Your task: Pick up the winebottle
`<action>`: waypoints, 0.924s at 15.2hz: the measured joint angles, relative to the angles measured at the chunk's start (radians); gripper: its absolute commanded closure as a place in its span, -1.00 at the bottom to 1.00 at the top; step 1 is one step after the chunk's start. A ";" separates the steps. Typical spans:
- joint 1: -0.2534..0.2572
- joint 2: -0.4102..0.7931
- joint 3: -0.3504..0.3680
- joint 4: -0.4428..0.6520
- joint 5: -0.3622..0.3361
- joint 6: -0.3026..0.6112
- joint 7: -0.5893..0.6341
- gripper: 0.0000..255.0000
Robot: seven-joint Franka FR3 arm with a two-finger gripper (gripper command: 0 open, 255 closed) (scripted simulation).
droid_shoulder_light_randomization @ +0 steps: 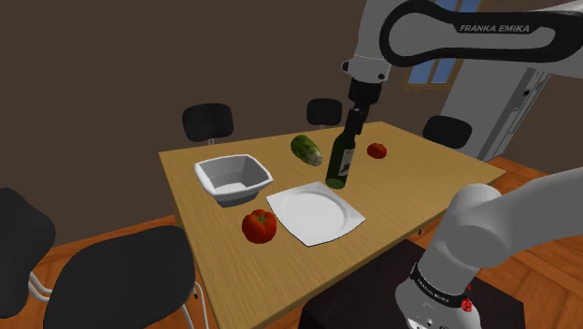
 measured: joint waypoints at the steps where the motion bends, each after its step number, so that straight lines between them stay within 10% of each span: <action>1: 0.000 0.000 0.000 0.000 0.000 0.000 0.000 -1.00; 14: -0.094 0.347 -0.216 0.318 -0.045 -0.033 -0.191 -1.00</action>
